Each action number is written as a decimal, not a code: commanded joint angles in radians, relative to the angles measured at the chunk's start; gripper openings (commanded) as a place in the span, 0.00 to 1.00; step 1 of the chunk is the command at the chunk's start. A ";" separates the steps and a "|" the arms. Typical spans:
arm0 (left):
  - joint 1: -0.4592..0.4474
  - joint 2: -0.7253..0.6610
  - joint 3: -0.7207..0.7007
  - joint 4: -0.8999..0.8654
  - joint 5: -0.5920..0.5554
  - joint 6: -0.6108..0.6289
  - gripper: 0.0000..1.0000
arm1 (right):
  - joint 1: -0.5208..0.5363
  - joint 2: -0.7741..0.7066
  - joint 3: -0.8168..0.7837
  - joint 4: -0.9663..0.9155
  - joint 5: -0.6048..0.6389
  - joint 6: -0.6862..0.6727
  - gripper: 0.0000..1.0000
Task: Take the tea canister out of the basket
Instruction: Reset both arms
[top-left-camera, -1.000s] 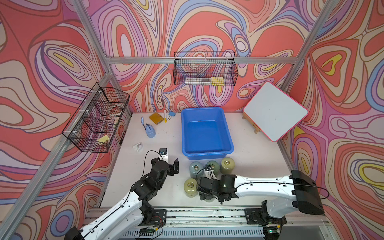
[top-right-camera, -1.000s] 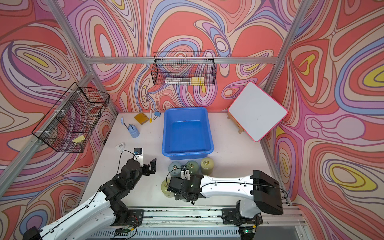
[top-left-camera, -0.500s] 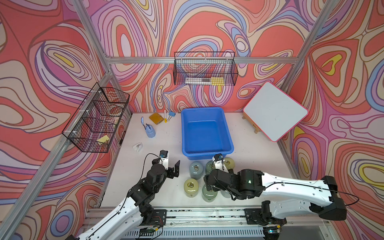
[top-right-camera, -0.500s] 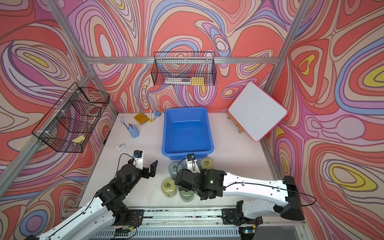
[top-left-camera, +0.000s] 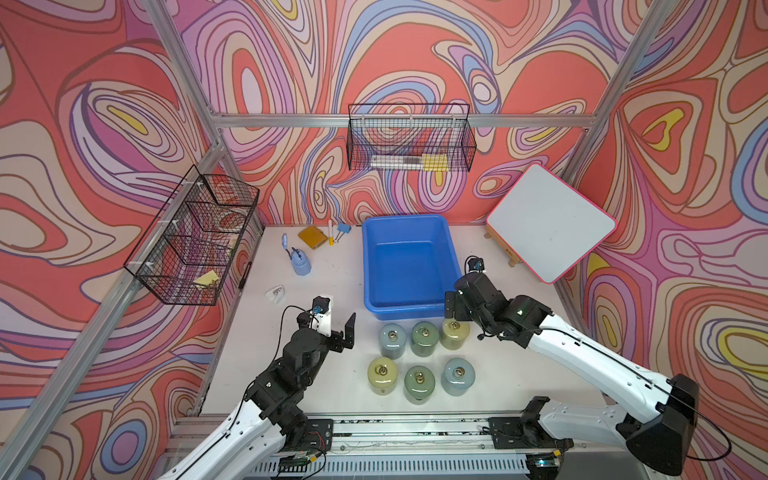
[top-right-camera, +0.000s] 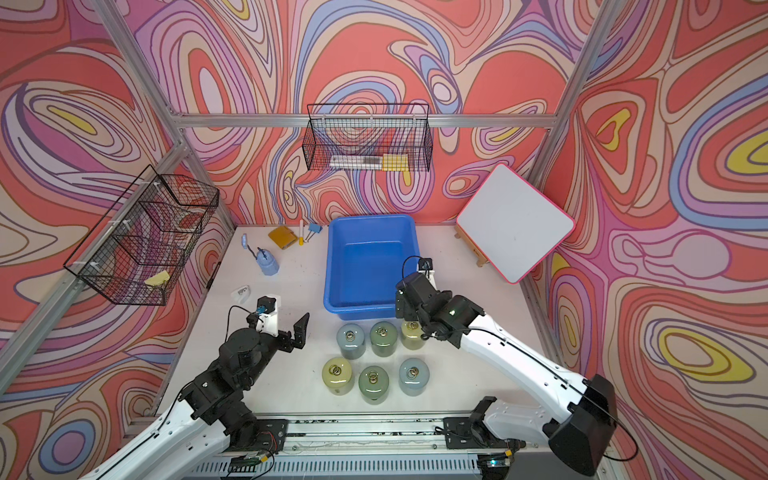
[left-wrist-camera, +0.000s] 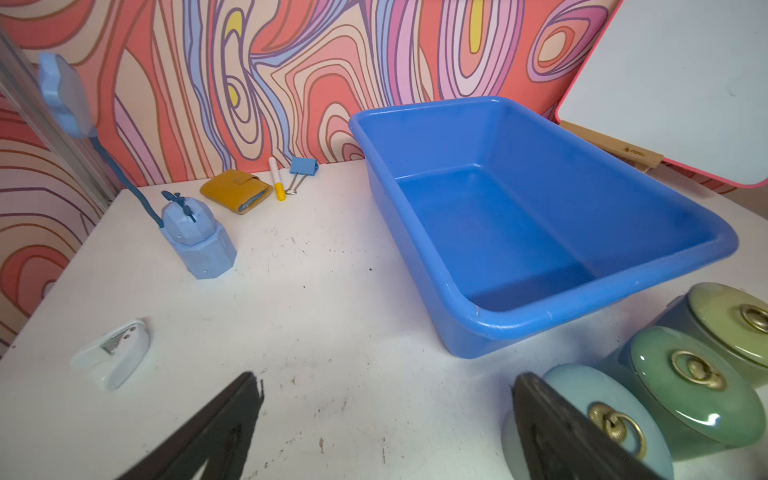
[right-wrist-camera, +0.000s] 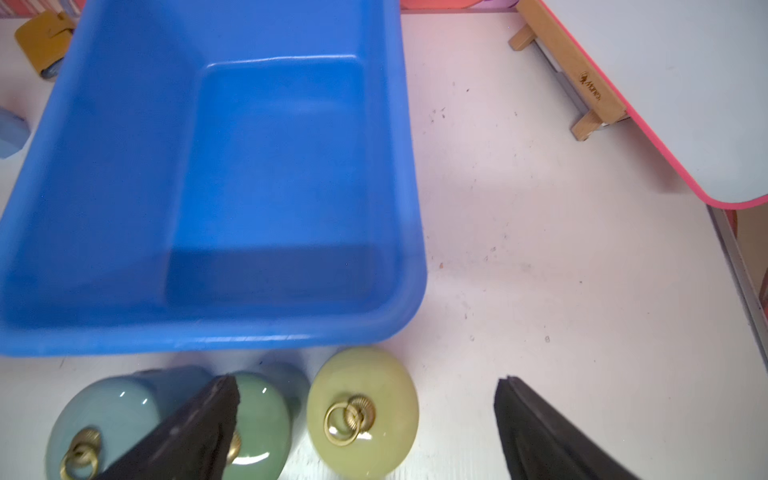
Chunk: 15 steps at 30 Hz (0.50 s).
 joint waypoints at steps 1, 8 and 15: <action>0.014 0.074 0.060 0.032 -0.089 0.050 0.99 | -0.149 0.006 -0.038 0.167 -0.129 -0.127 0.98; 0.227 0.202 0.120 0.111 0.023 0.018 0.99 | -0.462 0.062 -0.084 0.324 -0.296 -0.178 0.98; 0.428 0.289 0.044 0.275 0.035 -0.016 0.99 | -0.679 0.113 -0.167 0.494 -0.370 -0.148 0.98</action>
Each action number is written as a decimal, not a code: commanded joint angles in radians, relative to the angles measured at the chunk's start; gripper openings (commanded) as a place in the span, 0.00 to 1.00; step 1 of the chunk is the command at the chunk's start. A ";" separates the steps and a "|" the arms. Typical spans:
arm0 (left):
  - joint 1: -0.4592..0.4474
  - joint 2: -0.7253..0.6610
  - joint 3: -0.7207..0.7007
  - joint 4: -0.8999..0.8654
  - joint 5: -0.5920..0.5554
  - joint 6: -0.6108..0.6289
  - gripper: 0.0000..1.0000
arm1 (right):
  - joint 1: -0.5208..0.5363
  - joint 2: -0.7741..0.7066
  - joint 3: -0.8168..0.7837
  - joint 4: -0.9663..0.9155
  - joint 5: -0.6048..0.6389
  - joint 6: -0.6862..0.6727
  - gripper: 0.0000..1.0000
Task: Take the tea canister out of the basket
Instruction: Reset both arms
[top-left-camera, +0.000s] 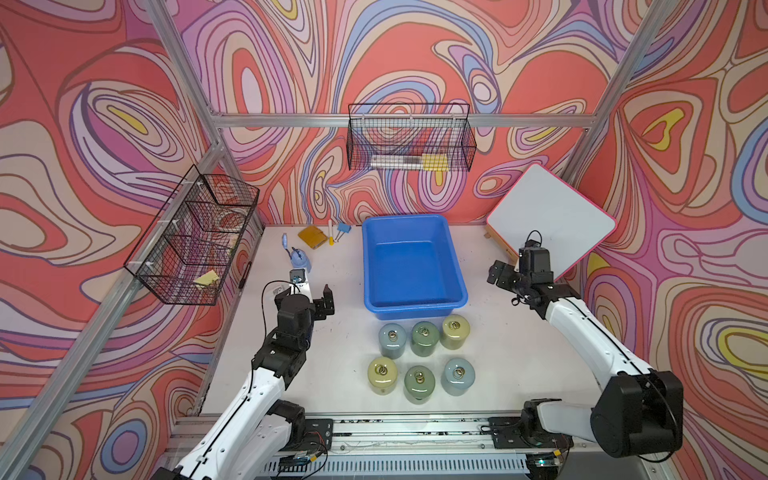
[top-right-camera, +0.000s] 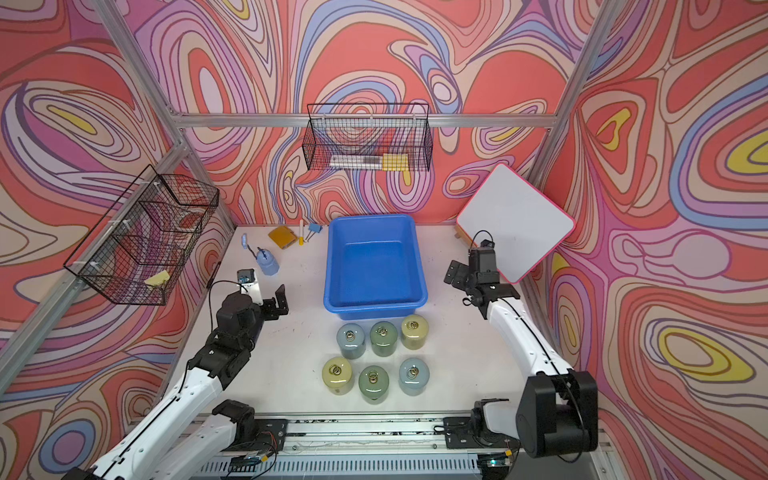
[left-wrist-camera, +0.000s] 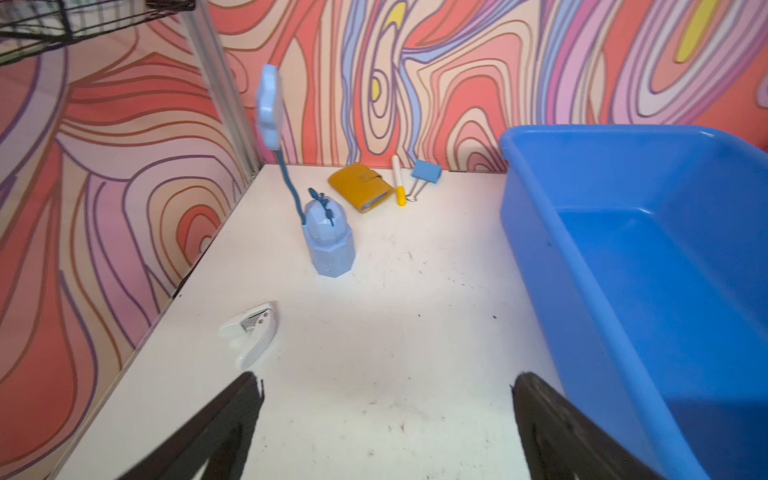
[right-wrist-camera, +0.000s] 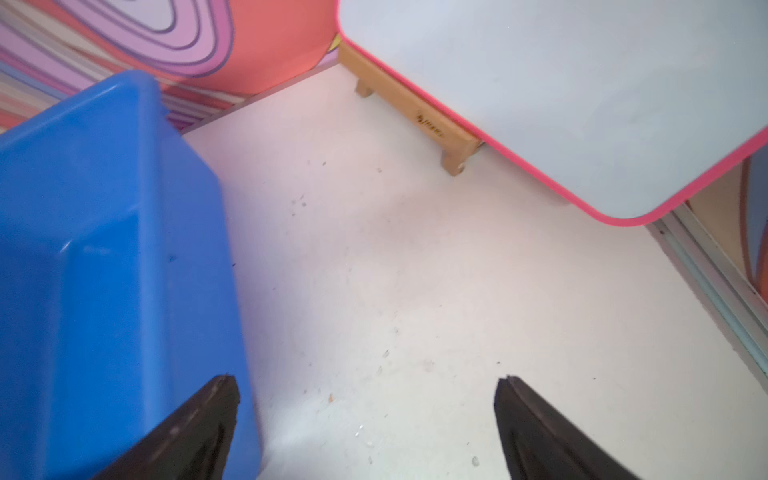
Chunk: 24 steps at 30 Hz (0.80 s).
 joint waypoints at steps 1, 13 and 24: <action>0.030 0.036 -0.068 0.187 -0.028 0.020 0.99 | -0.031 0.020 -0.049 0.143 -0.039 -0.029 0.98; 0.052 0.282 -0.160 0.535 -0.017 0.211 0.99 | -0.031 0.082 -0.161 0.399 0.020 -0.074 0.98; 0.157 0.589 -0.227 0.897 0.159 0.198 0.99 | -0.032 0.104 -0.265 0.658 0.038 -0.129 0.98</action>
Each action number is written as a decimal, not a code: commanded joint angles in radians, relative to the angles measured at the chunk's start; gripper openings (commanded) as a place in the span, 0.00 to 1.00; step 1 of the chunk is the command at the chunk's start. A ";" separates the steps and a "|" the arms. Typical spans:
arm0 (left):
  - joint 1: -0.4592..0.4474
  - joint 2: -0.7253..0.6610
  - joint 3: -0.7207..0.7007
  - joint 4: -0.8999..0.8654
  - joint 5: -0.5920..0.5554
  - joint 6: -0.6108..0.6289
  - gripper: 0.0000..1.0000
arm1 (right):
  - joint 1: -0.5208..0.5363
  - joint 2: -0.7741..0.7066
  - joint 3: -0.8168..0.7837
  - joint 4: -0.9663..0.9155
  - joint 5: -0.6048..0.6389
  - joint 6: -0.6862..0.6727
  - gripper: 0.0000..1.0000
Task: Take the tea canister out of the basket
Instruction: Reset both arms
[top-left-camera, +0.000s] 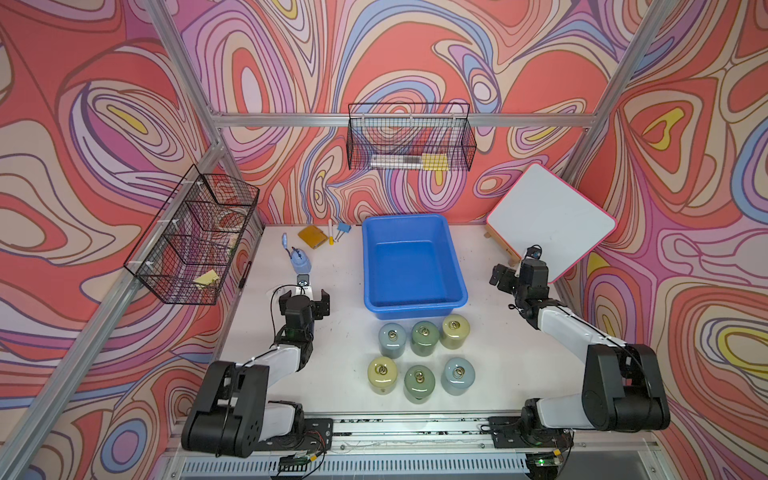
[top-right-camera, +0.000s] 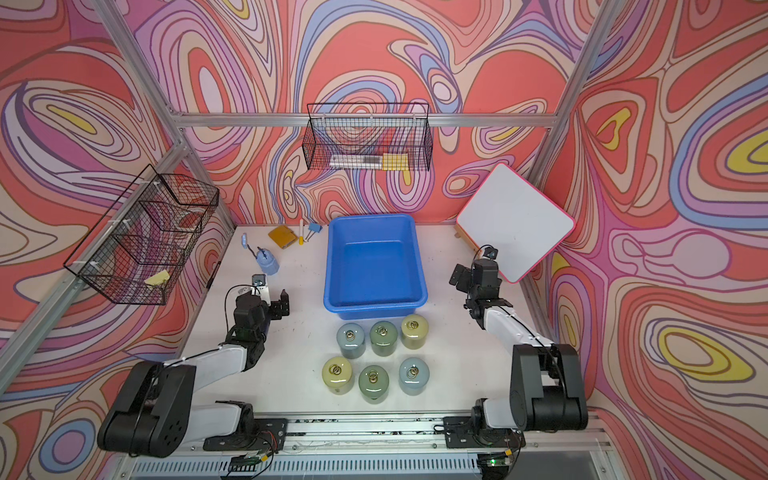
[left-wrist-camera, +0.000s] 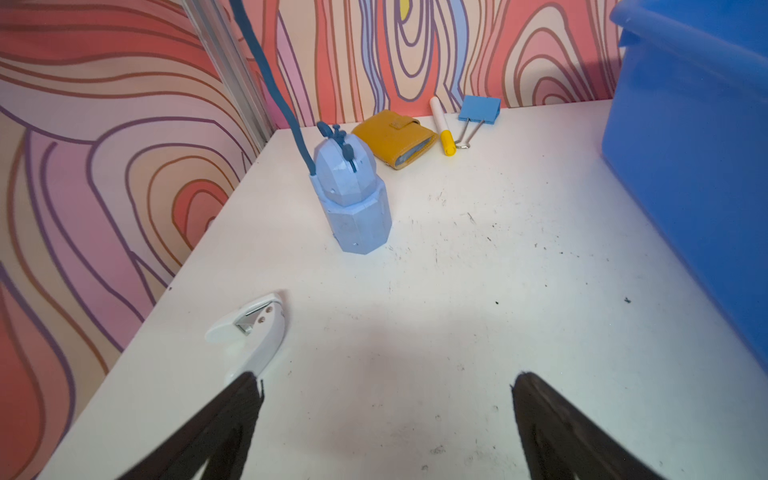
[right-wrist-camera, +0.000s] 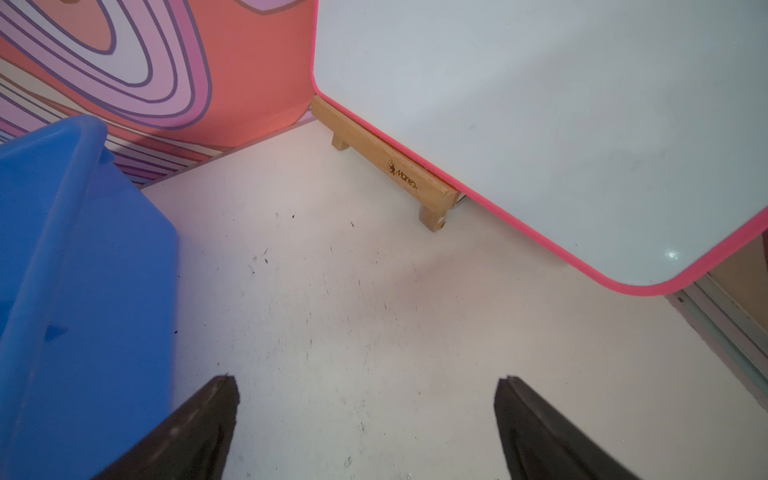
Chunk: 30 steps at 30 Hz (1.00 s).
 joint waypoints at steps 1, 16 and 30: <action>0.012 0.075 -0.023 0.208 0.050 0.015 0.99 | 0.002 0.002 -0.043 0.145 0.013 -0.039 0.98; 0.079 0.174 0.079 0.083 0.181 -0.014 0.99 | 0.002 0.133 -0.046 0.272 -0.042 -0.133 0.98; 0.079 0.176 0.076 0.092 0.176 -0.017 0.99 | 0.001 0.271 -0.313 0.912 0.049 -0.184 0.98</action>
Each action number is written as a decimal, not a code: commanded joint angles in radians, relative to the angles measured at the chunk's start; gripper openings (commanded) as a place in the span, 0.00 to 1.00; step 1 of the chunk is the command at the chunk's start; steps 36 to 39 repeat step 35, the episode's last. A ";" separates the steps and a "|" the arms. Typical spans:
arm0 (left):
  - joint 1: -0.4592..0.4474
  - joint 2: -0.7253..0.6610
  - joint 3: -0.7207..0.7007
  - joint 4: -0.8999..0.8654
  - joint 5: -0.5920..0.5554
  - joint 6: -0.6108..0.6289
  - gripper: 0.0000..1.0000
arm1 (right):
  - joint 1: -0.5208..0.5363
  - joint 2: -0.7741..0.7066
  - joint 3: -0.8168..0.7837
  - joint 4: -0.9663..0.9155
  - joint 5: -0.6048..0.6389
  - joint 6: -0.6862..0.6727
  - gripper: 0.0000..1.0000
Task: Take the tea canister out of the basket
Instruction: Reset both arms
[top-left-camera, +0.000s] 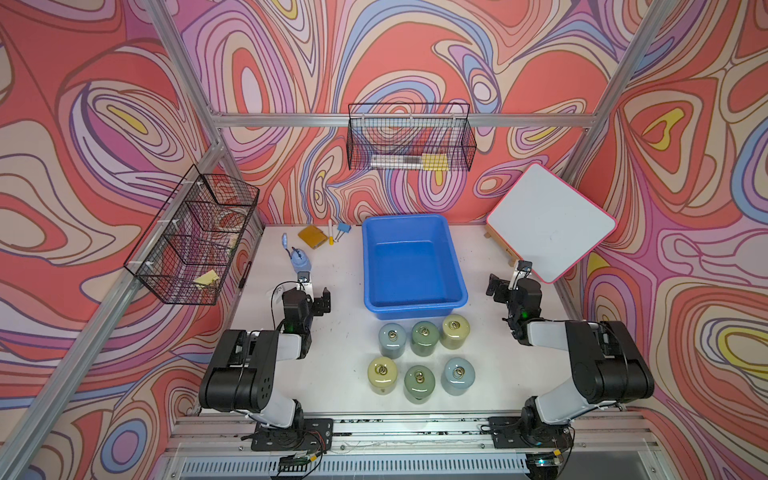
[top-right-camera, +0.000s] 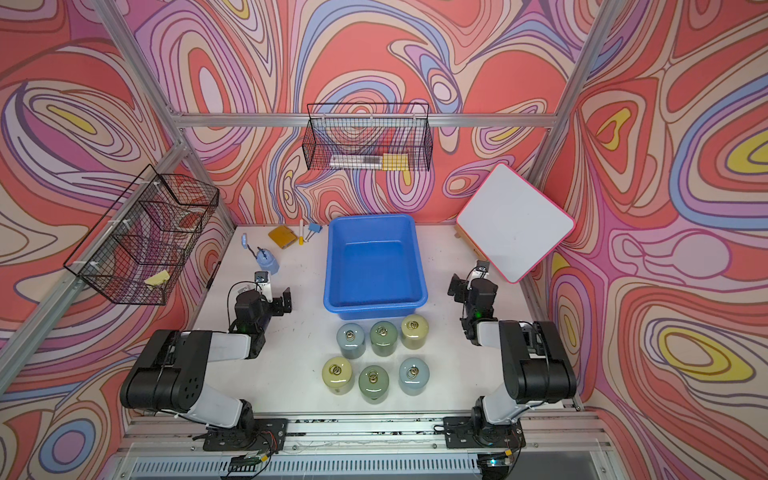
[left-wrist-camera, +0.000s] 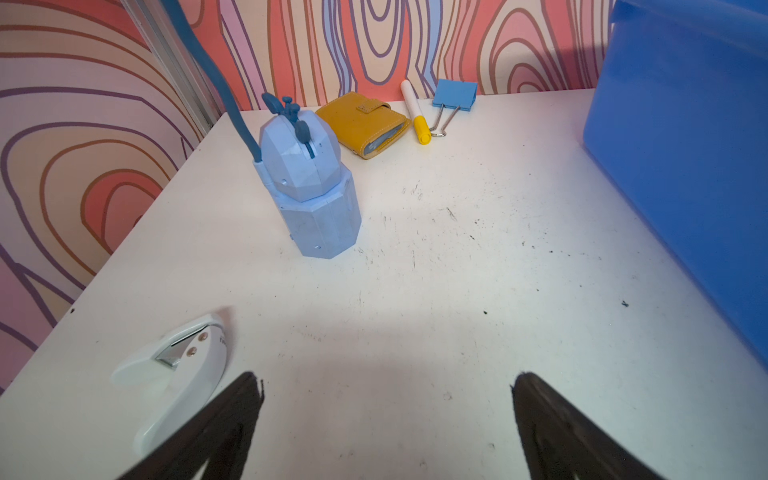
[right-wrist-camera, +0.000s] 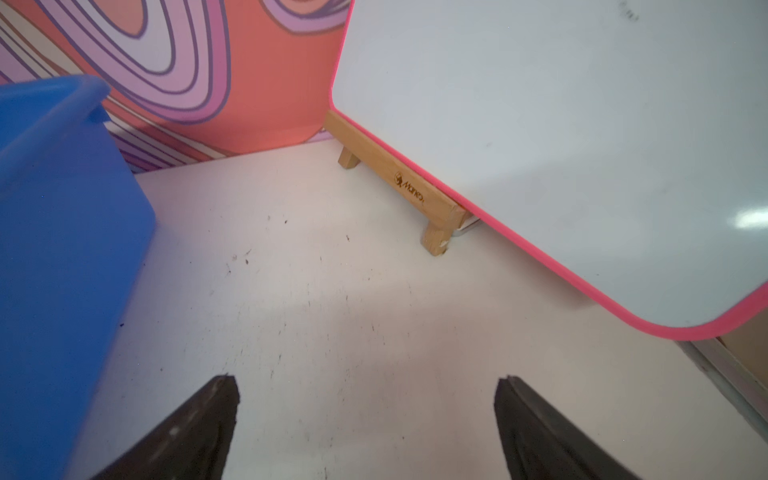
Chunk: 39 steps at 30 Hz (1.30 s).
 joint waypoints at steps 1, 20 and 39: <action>0.001 0.000 0.002 0.007 0.011 -0.008 0.99 | 0.003 0.106 -0.076 0.336 0.024 -0.031 0.98; 0.003 0.000 0.004 0.002 0.012 -0.007 0.99 | 0.033 0.098 -0.001 0.176 0.072 -0.052 0.98; 0.011 -0.001 0.005 0.001 0.036 -0.015 0.99 | 0.033 0.098 -0.001 0.176 0.072 -0.053 0.98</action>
